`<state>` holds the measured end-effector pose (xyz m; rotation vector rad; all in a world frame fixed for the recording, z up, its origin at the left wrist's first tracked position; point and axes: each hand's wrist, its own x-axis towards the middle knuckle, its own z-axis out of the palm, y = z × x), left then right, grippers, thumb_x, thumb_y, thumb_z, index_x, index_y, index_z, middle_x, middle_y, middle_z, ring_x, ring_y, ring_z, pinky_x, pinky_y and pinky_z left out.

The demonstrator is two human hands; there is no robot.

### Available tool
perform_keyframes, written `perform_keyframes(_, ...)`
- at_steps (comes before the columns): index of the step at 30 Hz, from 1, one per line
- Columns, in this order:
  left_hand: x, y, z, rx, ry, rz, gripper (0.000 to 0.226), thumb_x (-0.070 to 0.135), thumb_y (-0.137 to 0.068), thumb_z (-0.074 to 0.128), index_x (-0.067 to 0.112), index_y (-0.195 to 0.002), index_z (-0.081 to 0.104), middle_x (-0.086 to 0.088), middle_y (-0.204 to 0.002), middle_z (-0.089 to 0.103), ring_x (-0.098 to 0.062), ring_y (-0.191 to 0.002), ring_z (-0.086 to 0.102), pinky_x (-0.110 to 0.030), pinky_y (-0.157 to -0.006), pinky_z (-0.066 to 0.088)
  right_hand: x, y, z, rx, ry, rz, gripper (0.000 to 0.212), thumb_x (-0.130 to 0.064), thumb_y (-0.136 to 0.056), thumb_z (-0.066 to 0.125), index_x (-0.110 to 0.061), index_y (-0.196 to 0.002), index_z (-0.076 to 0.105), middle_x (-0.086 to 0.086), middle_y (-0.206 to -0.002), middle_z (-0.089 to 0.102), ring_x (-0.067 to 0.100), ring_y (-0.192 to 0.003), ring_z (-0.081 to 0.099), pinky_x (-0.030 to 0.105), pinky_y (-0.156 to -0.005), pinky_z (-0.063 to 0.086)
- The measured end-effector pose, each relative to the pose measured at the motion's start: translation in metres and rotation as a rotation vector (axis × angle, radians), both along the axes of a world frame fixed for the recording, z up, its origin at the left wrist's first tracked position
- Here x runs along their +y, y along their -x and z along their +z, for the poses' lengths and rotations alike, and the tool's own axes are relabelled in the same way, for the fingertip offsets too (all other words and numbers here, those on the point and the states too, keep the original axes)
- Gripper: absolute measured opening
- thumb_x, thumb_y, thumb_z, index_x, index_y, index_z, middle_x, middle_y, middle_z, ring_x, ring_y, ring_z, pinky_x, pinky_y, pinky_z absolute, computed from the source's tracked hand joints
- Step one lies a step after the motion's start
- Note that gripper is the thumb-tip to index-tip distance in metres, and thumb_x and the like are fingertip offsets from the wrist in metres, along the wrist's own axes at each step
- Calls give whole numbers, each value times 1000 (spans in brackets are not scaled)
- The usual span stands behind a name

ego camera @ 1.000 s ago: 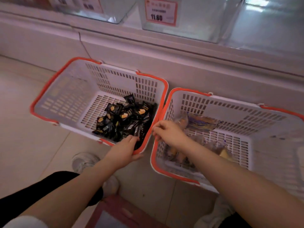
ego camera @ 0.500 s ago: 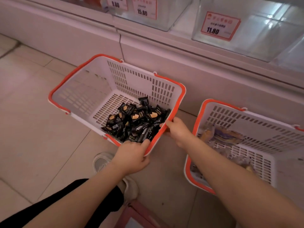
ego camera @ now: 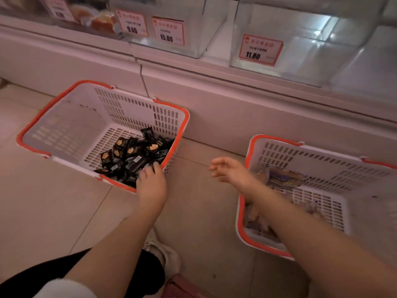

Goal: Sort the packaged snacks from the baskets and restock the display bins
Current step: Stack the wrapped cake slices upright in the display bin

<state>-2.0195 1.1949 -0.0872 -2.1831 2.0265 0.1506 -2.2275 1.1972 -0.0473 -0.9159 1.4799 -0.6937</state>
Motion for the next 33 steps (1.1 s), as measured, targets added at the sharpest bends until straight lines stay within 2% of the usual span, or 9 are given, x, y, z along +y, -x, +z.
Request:
perform_keyframes(4, 12, 90, 24, 180, 25, -424, 44, 12, -90, 42, 8, -134, 37, -11, -134, 40, -28, -125, 36, -36, -102, 33, 76, 82, -1, 266, 68, -30, 24, 12, -93, 38, 17, -112, 52, 13, -89, 59, 11, -71, 54, 8, -62, 43)
perform_keyframes(6, 37, 132, 28, 309, -78, -673, 34, 15, -91, 43, 9, -124, 48, -10, -128, 46, -28, -119, 41, -37, -98, 36, 116, 123, -7, 489, 112, 24, 21, 7, -92, 43, 10, -106, 59, 16, -97, 63, 19, -86, 58, 15, -78, 41)
perform_keyframes(10, 98, 193, 14, 393, -269, -1051, 30, 25, -94, 47, 7, -115, 56, -11, -125, 50, -29, -119, 46, -37, -96, 38, 199, 190, -27, 901, 25, 356, 27, -22, -97, 44, -13, -119, 57, 12, -117, 63, 28, -107, 58, 27, -80, 38)
perform_keyframes(14, 133, 220, -6, 290, -451, -1076, 40, 38, -95, 45, 14, -127, 48, -10, -130, 51, -29, -120, 47, -37, -95, 41, 250, 227, -40, 1108, -71, 590, 50, -39, -96, 40, -24, -143, 31, 7, -139, 48, 24, -124, 47, 31, -98, 37)
perform_keyframes(18, 142, 227, -17, 169, -476, -941, 34, 38, -99, 33, 16, -123, 44, -14, -117, 60, -33, -106, 57, -42, -82, 47, 251, 237, -49, 1242, -59, 627, 41, -28, -98, 36, -27, -139, 36, 6, -135, 51, 25, -120, 51, 34, -95, 41)
perform_keyframes(22, 118, 211, -11, 85, -433, -911, 30, 36, -100, 30, 20, -121, 46, -12, -116, 59, -32, -104, 57, -41, -81, 47, 232, 221, -48, 1261, 32, 670, 35, -25, -96, 36, -28, -130, 41, 6, -123, 57, 28, -108, 57, 37, -84, 46)
perform_keyframes(26, 104, 193, -8, 41, -463, -888, 30, 37, -100, 30, 22, -120, 46, -11, -113, 60, -31, -101, 58, -41, -81, 48, 218, 204, -48, 1224, 63, 666, 37, -27, -97, 35, -33, -134, 37, 4, -127, 54, 26, -111, 56, 37, -83, 46)
perform_keyframes(29, 101, 194, 1, 103, -515, -901, 35, 40, -96, 40, 20, -124, 47, -11, -119, 58, -29, -108, 56, -38, -85, 47, 207, 207, -35, 1119, -5, 683, 33, -36, -95, 43, -33, -128, 47, 2, -125, 57, 25, -111, 56, 35, -86, 44)
perform_keyframes(33, 62, 221, 41, 153, -465, -1012, 52, 45, -87, 52, 23, -133, 43, -7, -129, 54, -26, -115, 53, -31, -86, 43, 158, 215, 16, 845, 96, 349, 36, -40, -91, 54, -24, -124, 55, 1, -119, 61, 21, -109, 57, 34, -88, 46)
